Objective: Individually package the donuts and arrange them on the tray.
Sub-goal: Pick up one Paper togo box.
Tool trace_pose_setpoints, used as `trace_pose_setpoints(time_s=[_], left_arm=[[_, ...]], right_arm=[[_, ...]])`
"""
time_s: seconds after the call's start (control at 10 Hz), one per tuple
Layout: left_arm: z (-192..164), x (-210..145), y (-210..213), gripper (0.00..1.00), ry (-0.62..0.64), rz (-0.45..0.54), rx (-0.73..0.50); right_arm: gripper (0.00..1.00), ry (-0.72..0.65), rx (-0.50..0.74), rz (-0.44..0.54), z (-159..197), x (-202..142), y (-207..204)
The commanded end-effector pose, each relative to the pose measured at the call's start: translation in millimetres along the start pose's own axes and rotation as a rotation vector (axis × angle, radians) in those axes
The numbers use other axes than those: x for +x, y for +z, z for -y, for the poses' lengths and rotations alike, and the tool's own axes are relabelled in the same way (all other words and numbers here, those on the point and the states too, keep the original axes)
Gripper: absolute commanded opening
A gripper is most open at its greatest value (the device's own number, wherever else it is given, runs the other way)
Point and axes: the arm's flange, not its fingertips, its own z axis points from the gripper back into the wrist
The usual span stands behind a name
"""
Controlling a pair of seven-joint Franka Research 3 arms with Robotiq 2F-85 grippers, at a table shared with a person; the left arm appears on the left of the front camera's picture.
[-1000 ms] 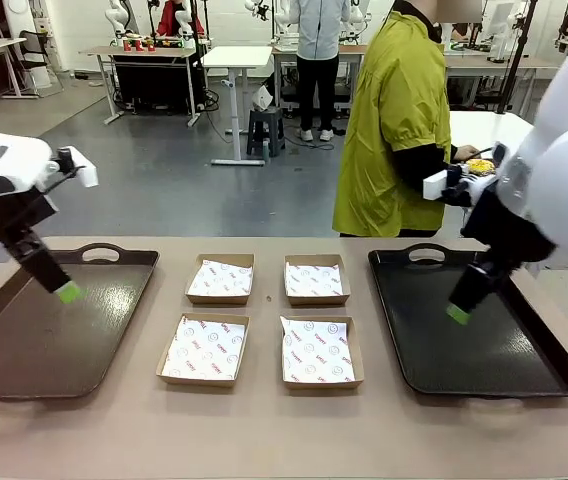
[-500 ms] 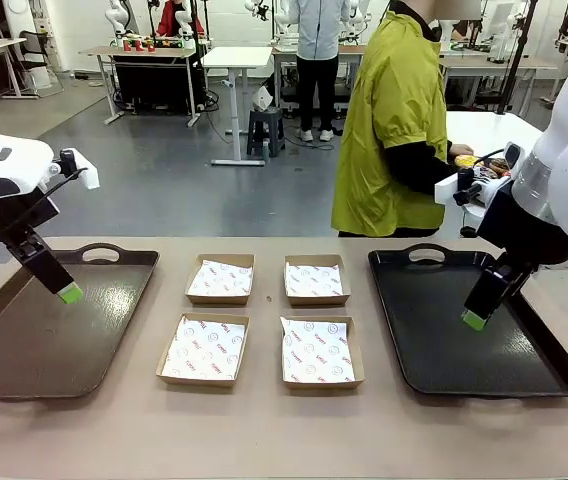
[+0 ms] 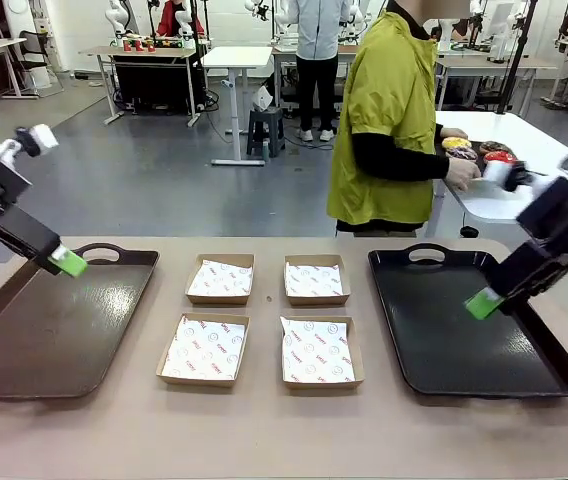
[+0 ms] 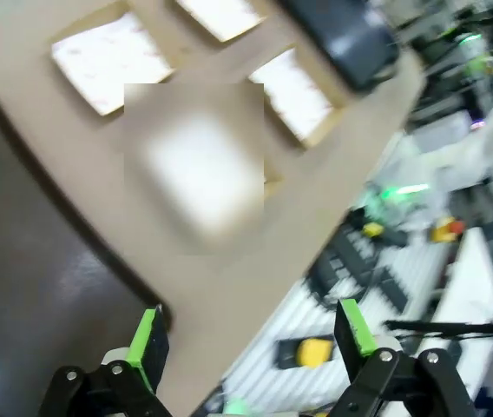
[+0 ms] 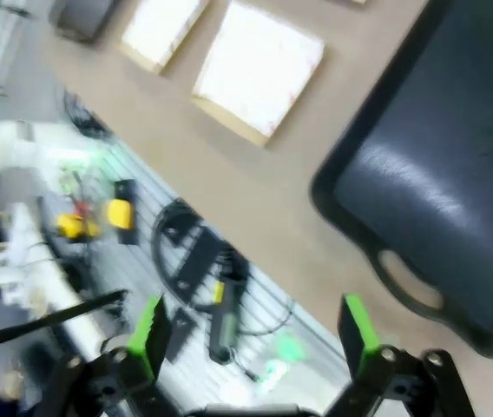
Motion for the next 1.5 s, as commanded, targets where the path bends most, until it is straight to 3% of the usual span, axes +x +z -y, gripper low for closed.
trace_pose_setpoints(time_s=[0.0,0.2,0.5,0.8,1.0,1.2,1.3,1.4], left_arm=[[-31.6,-7.2,6.2,1.0,0.307,0.19,-0.5],[-57.8,-41.5,5.1,1.0,0.405,0.267,-0.594],[-87.9,-89.7,2.4,1.0,0.534,0.384,-0.599],[-101.1,-116.7,19.0,1.0,0.603,0.422,-0.496],[-105.4,-125.9,29.1,1.0,0.62,0.385,-0.489],[-103.2,-126.5,35.6,1.0,0.611,0.366,-0.483],[-138.0,-109.0,50.0,1.0,0.626,0.401,-0.493],[-138.0,-109.0,50.0,1.0,0.626,0.401,-0.493]], right_arm=[[1.0,-0.234,0.53,0.177,42.2,-15.5,13.5],[1.0,-0.292,0.672,0.347,81.4,-56.6,9.4],[1.0,-0.368,0.773,0.524,126.4,-102.5,4.2],[1.0,-0.374,0.706,0.551,142.6,-113.9,16.1],[1.0,-0.386,0.671,0.536,149.1,-115.7,22.8],[1.0,-0.381,0.663,0.535,147.1,-114.3,24.3],[1.0,-0.403,0.685,0.534,157.2,-113.6,24.8],[1.0,-0.403,0.685,0.534,157.2,-113.6,24.8]])
